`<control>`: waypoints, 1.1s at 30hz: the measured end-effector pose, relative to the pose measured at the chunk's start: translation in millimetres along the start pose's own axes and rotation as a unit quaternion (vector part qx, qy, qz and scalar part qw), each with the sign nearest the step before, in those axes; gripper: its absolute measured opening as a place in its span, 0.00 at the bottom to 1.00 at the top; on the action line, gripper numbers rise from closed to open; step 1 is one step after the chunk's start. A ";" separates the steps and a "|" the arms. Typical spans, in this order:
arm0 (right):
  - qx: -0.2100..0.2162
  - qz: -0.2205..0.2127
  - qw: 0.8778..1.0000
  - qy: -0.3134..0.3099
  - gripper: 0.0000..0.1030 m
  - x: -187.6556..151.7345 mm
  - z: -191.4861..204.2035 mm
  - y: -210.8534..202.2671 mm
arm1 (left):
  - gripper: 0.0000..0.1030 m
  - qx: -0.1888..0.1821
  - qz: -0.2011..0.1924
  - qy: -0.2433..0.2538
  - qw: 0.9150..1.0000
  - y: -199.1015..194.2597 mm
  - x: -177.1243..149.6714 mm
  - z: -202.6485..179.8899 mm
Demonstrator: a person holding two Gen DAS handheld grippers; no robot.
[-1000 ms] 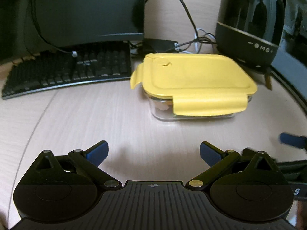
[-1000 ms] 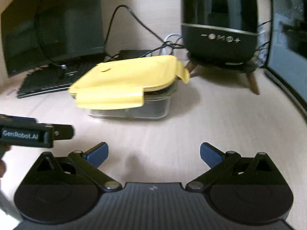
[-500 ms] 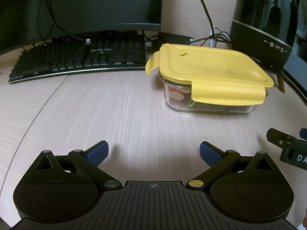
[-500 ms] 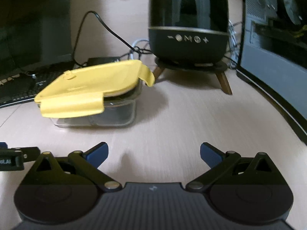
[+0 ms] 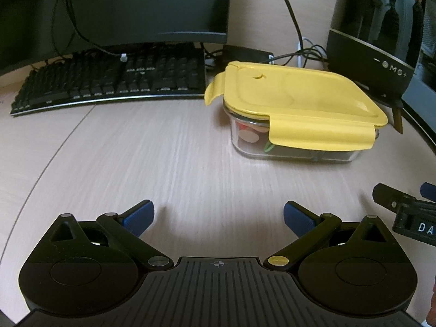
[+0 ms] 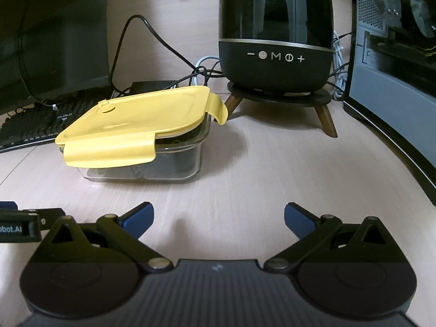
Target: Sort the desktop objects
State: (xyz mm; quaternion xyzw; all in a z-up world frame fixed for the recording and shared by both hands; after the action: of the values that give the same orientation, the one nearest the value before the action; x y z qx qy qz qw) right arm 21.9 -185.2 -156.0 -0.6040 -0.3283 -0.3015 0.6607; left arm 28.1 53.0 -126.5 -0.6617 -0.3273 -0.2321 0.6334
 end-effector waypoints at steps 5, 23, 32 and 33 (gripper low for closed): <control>-0.001 0.003 1.000 0.001 1.00 -0.2 1.9 1.6 | 1.00 -0.003 0.003 -0.004 1.000 0.1 0.2 2.0; -0.007 0.007 1.000 -0.005 1.00 1.2 3.5 8.0 | 1.00 -0.007 0.007 -0.008 1.000 6.4 3.4 1.9; -0.006 0.012 1.000 -0.006 1.00 1.2 2.5 11.8 | 1.00 -0.007 0.012 -0.007 1.000 9.2 4.4 1.3; -0.006 0.012 1.000 -0.006 1.00 1.2 2.5 12.1 | 1.00 -0.006 0.013 -0.008 1.000 9.3 4.7 1.0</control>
State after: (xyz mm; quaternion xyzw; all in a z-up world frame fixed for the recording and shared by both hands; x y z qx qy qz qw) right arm 32.0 -181.7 -162.2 -0.6139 -0.3231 -0.2919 0.6584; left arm 37.9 54.9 -129.6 -0.6715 -0.3222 -0.2211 0.6295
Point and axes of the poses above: each gripper's, at about its wrist camera, not at the fingertips, and y roughly the way its jaws point, z to its left, x to its top, the point moved 4 cm from there along y, roughly the way its jaws point, and after that the axes turned 2 degrees about -y, right-handed, at the moved point
